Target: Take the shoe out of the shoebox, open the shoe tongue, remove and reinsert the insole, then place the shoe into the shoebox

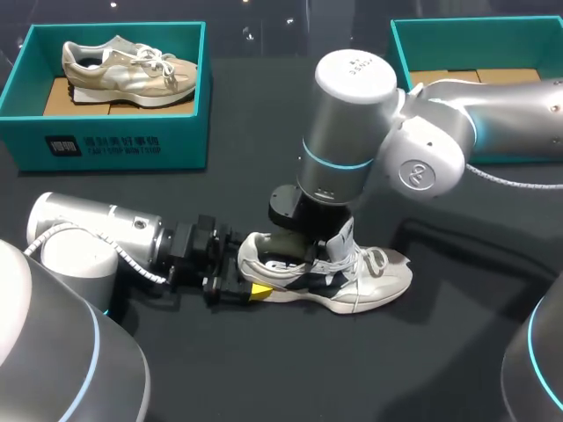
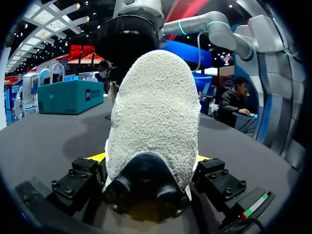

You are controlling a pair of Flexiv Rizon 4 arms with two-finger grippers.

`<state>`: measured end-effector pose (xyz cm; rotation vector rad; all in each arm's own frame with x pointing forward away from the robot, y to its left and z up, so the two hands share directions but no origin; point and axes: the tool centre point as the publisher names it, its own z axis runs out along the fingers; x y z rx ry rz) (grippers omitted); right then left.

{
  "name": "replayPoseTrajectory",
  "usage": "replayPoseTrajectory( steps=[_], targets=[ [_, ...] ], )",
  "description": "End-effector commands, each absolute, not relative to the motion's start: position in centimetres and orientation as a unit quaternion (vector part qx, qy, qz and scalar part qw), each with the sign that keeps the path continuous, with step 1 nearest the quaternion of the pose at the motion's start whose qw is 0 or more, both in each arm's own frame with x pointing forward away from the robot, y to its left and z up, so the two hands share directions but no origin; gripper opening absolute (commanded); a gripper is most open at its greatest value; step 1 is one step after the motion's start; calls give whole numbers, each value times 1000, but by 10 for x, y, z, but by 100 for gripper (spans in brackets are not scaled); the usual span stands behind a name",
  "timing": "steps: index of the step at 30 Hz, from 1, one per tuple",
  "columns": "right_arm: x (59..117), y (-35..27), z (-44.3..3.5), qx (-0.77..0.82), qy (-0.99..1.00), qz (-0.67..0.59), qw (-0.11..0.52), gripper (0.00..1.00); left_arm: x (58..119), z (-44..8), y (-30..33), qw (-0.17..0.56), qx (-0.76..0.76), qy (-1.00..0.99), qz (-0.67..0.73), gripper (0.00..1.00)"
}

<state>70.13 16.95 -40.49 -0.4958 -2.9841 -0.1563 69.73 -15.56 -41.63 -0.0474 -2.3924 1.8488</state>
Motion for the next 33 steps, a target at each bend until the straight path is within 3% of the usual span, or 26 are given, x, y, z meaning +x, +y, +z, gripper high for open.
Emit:
replayPoseTrajectory(
  steps=[1, 14, 17, 19, 33],
  targets=[
    [670, 183, -428, -166, -984, -45, 49, 22, 701, -418, -157, 58, -14, -791, 610, 0],
    [673, 179, -424, -168, -984, -41, 38, 25, 701, -418, -157, 58, -14, -791, 610, 0],
    [677, 178, -429, -163, -984, -47, 46, 19, 701, -418, -157, 58, -14, -791, 610, 0],
    [679, 177, -432, -161, -984, -52, 54, 0, 701, -418, -157, 58, -14, -791, 610, 0],
    [667, 163, -423, -175, -981, -80, 38, 0, 701, -418, -157, 58, -14, -791, 610, 0]
  ],
)
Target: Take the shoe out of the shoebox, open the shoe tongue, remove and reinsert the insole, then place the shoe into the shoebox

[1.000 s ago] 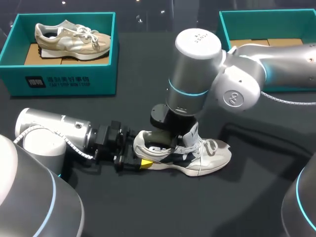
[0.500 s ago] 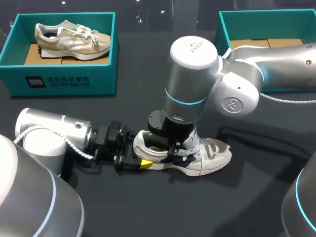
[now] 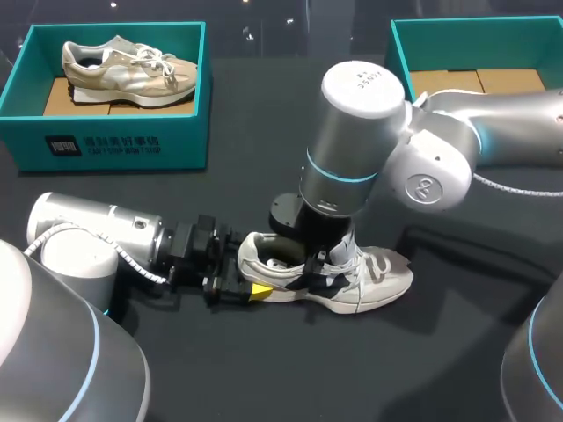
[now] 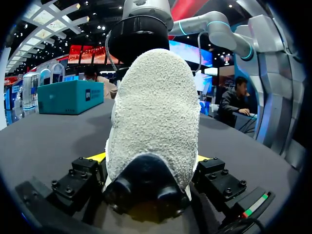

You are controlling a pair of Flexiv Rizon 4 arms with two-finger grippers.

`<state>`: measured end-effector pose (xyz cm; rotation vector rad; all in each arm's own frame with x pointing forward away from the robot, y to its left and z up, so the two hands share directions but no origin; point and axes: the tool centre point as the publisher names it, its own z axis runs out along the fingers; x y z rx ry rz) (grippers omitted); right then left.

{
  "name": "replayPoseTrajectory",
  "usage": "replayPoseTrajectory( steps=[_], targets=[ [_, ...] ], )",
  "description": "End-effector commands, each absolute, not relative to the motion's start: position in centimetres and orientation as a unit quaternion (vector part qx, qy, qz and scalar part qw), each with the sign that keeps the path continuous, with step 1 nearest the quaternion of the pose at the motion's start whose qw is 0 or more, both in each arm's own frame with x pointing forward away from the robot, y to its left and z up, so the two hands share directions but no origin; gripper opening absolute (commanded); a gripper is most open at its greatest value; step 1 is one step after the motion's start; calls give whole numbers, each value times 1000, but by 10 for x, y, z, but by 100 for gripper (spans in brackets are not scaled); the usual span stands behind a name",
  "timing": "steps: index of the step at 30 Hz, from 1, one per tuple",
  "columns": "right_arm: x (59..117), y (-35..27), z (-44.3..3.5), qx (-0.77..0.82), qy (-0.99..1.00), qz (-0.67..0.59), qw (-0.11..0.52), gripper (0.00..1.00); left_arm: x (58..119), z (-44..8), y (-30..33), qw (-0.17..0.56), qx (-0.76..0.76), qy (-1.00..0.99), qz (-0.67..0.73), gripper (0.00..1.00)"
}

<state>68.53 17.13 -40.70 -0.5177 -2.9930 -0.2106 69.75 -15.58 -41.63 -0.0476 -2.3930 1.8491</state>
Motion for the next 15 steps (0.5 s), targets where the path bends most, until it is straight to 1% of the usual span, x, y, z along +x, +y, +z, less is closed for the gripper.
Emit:
replayPoseTrajectory(
  steps=[1, 15],
  targets=[
    [665, 161, -421, -176, -980, -83, 33, 0, 701, -418, -157, 58, -14, -791, 610, 0],
    [660, 138, -395, -187, -978, -94, -14, 0, 701, -418, -157, 58, -14, -791, 610, 0]
  ],
)
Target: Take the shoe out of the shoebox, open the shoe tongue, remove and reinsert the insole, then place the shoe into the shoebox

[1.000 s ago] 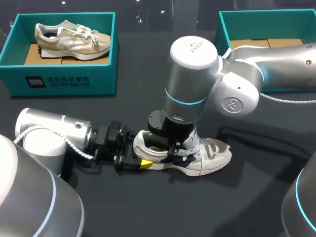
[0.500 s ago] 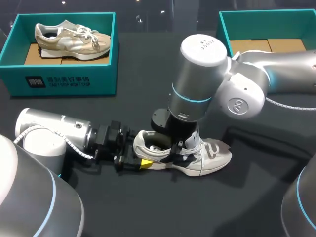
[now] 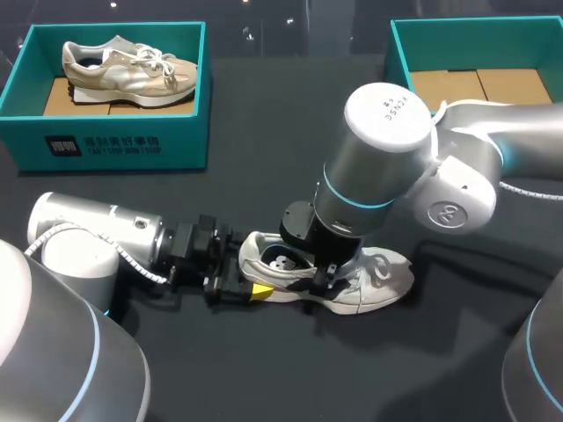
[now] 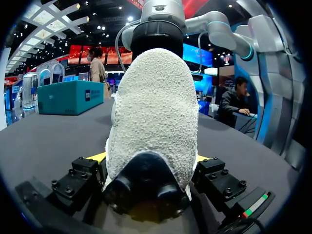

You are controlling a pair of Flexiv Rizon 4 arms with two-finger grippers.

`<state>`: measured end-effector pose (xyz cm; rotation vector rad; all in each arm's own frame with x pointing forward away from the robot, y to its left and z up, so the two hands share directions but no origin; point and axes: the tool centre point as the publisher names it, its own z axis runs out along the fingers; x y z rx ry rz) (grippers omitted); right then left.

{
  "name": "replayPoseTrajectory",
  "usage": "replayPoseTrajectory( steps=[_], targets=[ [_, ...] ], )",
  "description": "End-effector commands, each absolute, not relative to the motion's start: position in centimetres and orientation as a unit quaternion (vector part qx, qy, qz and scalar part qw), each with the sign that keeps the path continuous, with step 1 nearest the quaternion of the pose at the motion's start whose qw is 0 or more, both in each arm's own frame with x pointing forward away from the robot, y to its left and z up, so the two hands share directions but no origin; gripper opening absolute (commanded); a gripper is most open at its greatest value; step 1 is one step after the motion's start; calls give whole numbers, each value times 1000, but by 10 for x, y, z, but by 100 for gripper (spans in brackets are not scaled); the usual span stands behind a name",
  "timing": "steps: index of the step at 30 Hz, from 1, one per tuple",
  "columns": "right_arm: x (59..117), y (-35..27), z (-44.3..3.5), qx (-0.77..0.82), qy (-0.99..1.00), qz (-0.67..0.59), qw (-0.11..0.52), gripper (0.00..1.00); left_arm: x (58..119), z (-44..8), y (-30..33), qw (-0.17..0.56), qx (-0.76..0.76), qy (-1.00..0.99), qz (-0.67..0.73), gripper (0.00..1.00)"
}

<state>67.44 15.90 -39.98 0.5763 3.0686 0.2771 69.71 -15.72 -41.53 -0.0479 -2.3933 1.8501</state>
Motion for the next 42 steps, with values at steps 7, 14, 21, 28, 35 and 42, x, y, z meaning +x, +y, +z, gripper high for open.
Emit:
replayPoseTrajectory(
  steps=[7, 14, 21, 28, 35, 42],
  targets=[
    [669, 125, -386, 180, 977, 111, 31, 0, 701, -418, -157, 58, -14, -791, 610, 0],
    [673, 116, -384, 161, 974, 149, 56, 0, 701, -418, -157, 58, -14, -791, 610, 0],
    [673, 111, -379, 146, 972, 168, 72, 0, 701, -418, -157, 58, -14, -791, 610, 0],
    [676, 112, -370, 125, 974, 170, 84, 0, 701, -418, -157, 58, -14, -791, 610, 0],
    [684, 118, -362, 94, 975, 178, 97, 0, 701, -418, -157, 58, -14, -791, 610, 0],
    [688, 125, -352, 63, 973, 189, 116, 0, 701, -418, -157, 58, -14, -791, 610, 0]
  ],
)
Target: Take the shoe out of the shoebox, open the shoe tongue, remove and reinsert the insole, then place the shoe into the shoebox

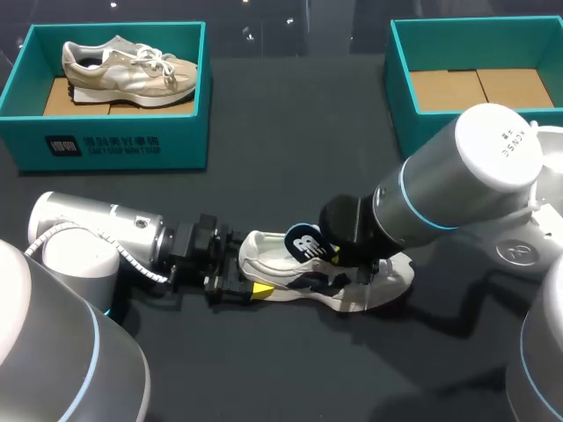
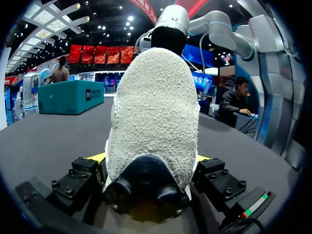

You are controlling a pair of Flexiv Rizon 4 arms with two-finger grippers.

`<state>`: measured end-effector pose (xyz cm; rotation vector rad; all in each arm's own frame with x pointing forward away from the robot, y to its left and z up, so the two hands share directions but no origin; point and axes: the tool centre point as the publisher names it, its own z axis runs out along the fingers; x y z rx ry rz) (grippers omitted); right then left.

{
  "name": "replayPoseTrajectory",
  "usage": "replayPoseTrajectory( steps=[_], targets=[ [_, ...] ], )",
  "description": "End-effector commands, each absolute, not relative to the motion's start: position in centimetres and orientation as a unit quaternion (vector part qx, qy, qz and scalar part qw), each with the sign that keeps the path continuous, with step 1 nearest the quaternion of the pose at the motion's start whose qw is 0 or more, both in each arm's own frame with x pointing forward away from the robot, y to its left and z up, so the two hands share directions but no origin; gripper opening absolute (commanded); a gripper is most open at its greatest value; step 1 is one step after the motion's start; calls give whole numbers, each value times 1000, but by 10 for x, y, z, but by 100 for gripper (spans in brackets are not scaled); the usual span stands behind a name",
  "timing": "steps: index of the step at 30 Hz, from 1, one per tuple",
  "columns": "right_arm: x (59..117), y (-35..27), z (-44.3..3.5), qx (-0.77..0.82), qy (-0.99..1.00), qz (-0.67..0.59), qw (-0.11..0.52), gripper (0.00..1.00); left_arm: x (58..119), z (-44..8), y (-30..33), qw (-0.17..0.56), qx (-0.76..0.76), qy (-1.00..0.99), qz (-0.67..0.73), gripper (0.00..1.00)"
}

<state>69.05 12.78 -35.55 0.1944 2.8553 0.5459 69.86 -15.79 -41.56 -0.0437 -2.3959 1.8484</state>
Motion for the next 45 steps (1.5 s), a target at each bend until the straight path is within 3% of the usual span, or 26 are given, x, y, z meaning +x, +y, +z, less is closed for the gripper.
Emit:
replayPoseTrajectory(
  steps=[1, 24, 45],
  targets=[
    [688, 125, -351, 59, 973, 190, 119, 0, 701, -418, -157, 58, -14, -791, 610, 0],
    [706, 165, -316, -78, 969, 197, 129, 0, 701, -418, -157, 58, -14, -791, 610, 0],
    [711, 202, -326, -146, 969, 201, 12, 0, 701, -418, -157, 58, -14, -791, 610, 0]
  ],
)
